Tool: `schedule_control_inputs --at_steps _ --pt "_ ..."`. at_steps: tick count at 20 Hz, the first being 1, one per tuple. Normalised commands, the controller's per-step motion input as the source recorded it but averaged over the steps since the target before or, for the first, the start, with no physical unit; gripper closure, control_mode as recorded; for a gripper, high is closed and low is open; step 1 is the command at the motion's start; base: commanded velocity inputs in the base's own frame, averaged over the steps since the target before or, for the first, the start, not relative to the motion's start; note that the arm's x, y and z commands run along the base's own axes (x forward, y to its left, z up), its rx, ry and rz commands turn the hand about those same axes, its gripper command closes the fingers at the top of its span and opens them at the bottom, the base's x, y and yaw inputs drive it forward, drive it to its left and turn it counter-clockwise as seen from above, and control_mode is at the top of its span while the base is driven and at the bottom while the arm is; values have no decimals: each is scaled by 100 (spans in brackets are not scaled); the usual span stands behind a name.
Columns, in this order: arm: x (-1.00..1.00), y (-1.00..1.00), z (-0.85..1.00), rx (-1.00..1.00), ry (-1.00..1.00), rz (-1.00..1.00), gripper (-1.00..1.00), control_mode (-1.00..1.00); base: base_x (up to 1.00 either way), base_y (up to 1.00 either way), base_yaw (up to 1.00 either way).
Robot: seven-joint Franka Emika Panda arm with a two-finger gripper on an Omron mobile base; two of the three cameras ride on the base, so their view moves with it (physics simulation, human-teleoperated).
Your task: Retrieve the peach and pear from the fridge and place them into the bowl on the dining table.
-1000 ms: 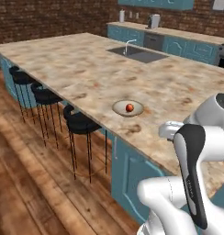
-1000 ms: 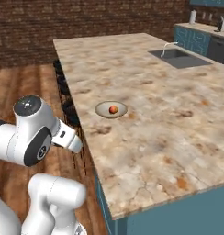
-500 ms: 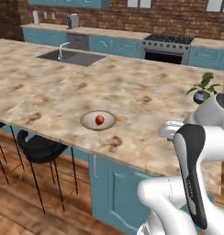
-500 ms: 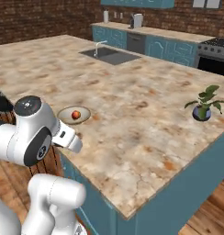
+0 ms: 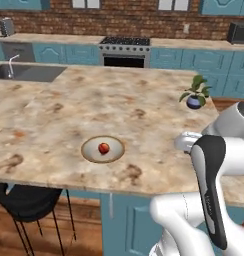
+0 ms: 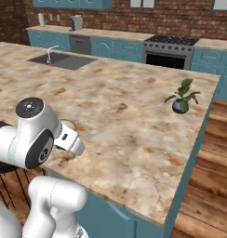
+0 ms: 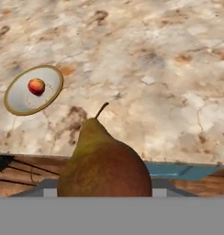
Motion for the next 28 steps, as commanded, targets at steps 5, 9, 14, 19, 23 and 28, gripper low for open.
schedule_control_inputs --at_steps 5,9,14,19,23,28 --pt "0 0 0 0 0 0 100 100 8 100 -35" --pt "0 0 0 0 0 0 100 100 3 95 -31" --pt "0 0 0 0 0 0 100 100 9 80 -23" --pt "0 0 0 0 0 0 100 100 34 5 -9" --pt "4 -1 0 0 0 -1 100 -100 16 0 0" --pt "53 -12 -15 0 1 -3 100 -100 0 0 0"
